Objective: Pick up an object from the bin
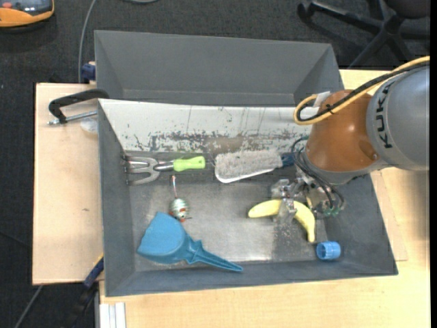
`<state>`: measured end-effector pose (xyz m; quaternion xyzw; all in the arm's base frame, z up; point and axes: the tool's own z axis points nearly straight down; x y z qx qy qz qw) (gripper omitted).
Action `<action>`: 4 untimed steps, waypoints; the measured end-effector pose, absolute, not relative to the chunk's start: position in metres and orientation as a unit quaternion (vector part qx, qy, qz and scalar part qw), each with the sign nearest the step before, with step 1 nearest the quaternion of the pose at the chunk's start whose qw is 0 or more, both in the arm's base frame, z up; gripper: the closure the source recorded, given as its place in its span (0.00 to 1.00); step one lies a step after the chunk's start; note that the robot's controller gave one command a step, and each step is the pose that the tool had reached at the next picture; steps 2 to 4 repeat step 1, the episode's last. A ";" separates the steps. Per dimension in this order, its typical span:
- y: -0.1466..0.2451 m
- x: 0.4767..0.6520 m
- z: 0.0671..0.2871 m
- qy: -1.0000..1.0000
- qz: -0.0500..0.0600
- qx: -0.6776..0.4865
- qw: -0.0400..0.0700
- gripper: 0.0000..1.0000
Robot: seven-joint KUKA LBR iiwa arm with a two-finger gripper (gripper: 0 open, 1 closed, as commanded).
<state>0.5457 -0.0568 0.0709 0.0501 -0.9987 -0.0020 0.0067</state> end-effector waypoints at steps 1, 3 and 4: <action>-0.056 0.548 0.266 -0.999 -0.001 0.034 -0.002 1.00; -0.056 0.548 0.266 -0.999 -0.001 0.034 -0.002 1.00; -0.056 0.548 0.266 -0.999 -0.001 0.034 -0.002 1.00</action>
Offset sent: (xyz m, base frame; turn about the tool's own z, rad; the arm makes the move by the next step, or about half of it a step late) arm -0.0004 -0.0002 0.1889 0.0325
